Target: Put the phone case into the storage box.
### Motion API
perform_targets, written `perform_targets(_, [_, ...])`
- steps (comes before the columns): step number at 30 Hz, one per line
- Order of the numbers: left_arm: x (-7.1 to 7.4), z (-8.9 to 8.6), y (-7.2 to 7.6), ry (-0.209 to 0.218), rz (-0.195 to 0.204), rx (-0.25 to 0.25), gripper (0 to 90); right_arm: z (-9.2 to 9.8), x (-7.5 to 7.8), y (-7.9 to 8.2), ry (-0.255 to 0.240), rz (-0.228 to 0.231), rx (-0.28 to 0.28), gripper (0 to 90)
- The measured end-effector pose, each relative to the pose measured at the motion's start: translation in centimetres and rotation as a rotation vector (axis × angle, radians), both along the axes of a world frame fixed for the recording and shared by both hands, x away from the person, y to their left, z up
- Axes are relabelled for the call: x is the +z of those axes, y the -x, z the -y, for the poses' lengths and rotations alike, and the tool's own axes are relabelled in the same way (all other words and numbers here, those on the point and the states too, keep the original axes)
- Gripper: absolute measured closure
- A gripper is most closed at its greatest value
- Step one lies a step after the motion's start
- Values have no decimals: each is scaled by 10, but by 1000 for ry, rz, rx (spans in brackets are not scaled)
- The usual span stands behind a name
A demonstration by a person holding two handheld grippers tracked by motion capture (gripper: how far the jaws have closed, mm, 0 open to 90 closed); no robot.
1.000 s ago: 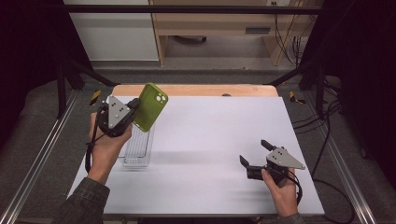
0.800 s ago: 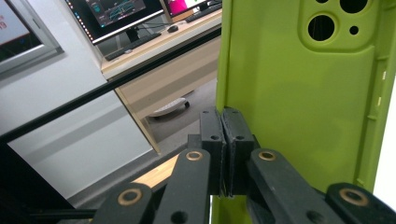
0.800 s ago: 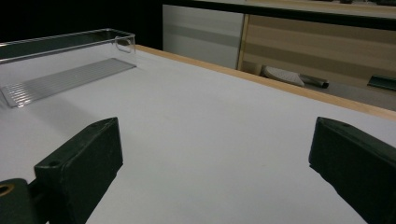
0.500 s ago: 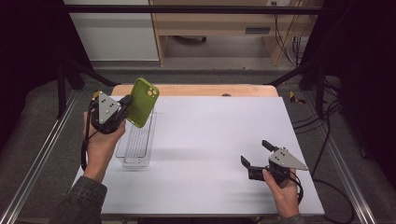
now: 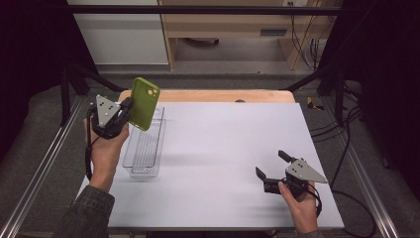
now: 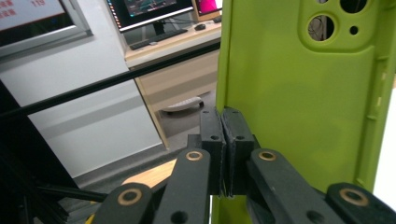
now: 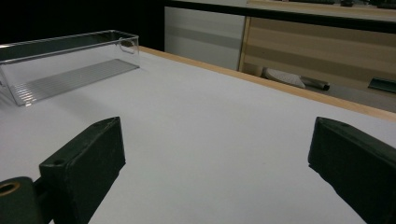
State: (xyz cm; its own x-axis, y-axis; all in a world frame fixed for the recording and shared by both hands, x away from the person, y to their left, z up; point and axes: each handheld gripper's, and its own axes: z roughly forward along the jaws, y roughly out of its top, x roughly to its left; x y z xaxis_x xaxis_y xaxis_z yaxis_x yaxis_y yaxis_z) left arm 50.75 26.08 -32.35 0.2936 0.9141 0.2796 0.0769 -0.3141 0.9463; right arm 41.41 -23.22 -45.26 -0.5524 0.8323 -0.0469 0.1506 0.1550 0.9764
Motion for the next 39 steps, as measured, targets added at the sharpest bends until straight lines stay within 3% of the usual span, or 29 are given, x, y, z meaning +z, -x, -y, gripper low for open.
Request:
perform_targets(10, [-5,-2,-7,-1,6,24,876,-1,0,1,-21,0,14,39])
perform_targets(18, [-9,-5,-16,41,-13,42,876,-1,0,2,-51,8,24,39])
perform_targets(32, [-10,-10,-23,127,-43,81,876,-6,-6,2,-29,8,42,36])
perform_targets(39, [-11,-10,-27,163,-32,108,876,-8,-7,2,-19,8,49,37])
